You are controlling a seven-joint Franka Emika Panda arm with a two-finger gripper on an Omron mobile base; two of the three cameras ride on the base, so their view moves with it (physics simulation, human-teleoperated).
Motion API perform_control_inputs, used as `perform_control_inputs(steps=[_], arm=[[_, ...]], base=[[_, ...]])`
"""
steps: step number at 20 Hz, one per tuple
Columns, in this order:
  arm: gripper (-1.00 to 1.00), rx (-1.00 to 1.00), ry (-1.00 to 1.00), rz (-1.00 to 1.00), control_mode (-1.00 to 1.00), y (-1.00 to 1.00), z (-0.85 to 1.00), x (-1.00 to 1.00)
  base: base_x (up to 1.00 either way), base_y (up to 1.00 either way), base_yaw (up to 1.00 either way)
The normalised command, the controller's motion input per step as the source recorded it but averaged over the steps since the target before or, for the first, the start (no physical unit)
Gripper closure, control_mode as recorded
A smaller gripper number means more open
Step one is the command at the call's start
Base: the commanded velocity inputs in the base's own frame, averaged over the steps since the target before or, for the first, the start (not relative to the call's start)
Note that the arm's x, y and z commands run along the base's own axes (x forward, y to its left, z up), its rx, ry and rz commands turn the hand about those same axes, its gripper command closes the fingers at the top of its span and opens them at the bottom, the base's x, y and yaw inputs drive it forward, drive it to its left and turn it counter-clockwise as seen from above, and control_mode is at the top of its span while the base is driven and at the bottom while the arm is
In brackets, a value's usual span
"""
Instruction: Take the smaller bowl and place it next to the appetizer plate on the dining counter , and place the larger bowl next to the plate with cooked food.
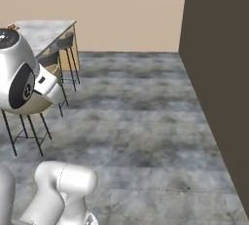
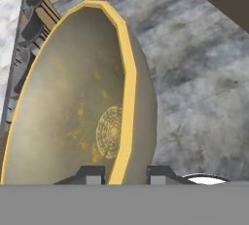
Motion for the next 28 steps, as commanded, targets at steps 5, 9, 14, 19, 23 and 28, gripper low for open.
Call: perform_control_inputs(steps=[5,9,14,19,23,28], arm=[[1.0,0.0,0.0,0.0,1.0,0.0,0.0,0.0],[1.0,0.0,0.0,0.0,1.0,0.0,0.0,0.0],[1.0,0.0,0.0,0.0,1.0,0.0,0.0,0.0],[1.0,0.0,0.0,0.0,1.0,0.0,0.0,0.0],[1.0,0.0,0.0,0.0,1.0,0.0,0.0,0.0],[1.0,0.0,0.0,0.0,1.0,0.0,0.0,0.0]], base=[[1.0,0.0,0.1],[1.0,0.0,0.08],[1.0,0.0,0.06],[1.0,0.0,0.05],[1.0,0.0,0.04],[1.0,0.0,0.04]])
